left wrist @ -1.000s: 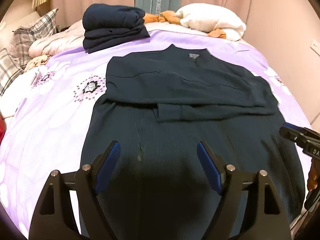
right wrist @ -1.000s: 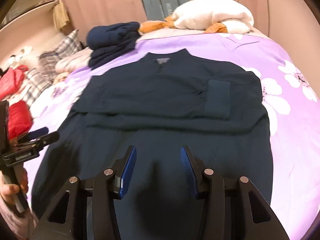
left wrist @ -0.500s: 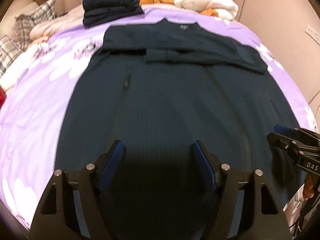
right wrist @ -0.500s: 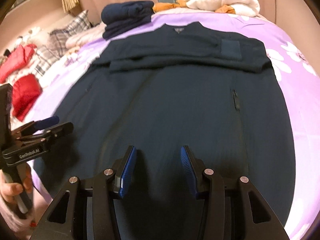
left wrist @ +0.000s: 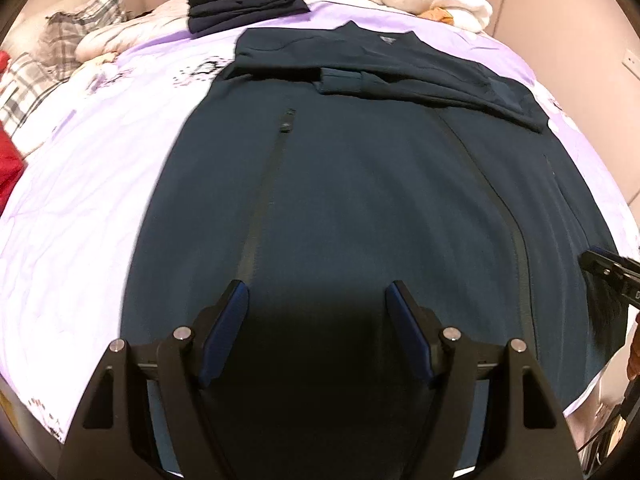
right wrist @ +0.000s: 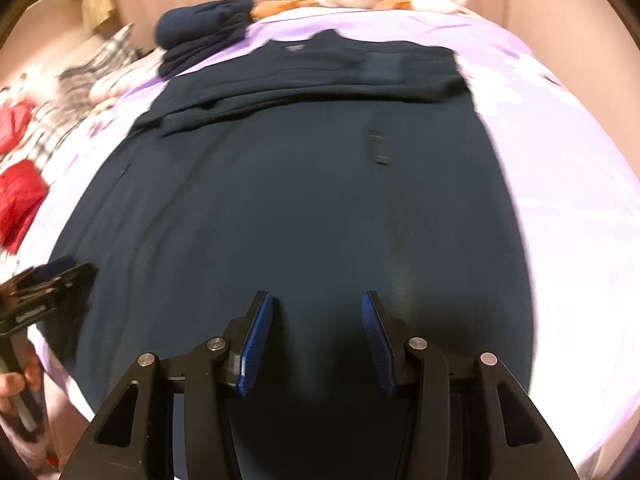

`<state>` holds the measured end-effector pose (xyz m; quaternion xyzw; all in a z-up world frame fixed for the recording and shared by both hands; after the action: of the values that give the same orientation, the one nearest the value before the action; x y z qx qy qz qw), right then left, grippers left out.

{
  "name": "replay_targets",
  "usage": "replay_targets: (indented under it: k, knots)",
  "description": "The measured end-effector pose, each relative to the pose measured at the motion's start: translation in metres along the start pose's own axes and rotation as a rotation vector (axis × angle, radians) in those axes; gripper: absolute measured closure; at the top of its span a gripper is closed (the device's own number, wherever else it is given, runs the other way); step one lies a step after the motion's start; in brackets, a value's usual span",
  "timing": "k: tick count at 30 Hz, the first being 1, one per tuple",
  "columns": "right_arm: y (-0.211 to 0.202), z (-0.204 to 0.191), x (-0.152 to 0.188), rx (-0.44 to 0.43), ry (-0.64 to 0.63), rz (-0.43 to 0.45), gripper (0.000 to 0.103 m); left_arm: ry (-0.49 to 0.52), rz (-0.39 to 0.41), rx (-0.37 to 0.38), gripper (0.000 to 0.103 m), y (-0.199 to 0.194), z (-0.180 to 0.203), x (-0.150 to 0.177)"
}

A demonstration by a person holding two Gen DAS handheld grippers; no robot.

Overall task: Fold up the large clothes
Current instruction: 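Move both tools to the jacket's ribbed hem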

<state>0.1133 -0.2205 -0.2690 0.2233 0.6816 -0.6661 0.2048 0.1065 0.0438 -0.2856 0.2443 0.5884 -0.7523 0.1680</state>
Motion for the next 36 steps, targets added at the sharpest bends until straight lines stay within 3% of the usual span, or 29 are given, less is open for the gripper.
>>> replay_targets:
  k: [8,12,16,20,25,29,36]
  knots:
    - [-0.016,0.039,0.008,0.038,0.115,0.013,0.057,-0.068,0.05,-0.015,0.028,-0.028,-0.021,0.005]
    - [-0.021,0.056,0.006,0.04,0.163,0.024,0.045,-0.12,0.072,-0.042,0.02,-0.043,-0.043,0.007]
    - [-0.023,0.068,0.007,0.023,0.201,0.031,0.044,-0.219,0.081,-0.037,0.02,-0.055,-0.073,0.013]
    - [-0.022,0.076,0.012,0.006,0.24,0.018,0.041,-0.342,0.095,0.009,0.02,-0.067,-0.107,0.022]
    - [-0.016,0.087,0.018,-0.005,0.282,-0.01,0.04,-0.448,0.085,0.126,0.02,-0.066,-0.127,0.034]
    - [-0.015,0.087,0.02,-0.016,0.298,-0.016,0.04,-0.459,0.078,0.155,0.02,-0.067,-0.122,0.038]
    - [-0.015,0.088,0.019,-0.031,0.302,-0.017,0.04,-0.377,0.056,0.141,0.02,-0.061,-0.105,0.036]
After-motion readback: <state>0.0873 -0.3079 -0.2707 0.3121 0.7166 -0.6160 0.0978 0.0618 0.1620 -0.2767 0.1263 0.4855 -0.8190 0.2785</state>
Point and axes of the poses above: each gripper's, at about its wrist camera, not at the fingertips, and y roughly the way its jaws point, z to its right, x to its underside, the point moved 2 cm from there along y, roughly the way its jaws point, and after that the axes turned 9 degrees about x, right-handed, at the moved point
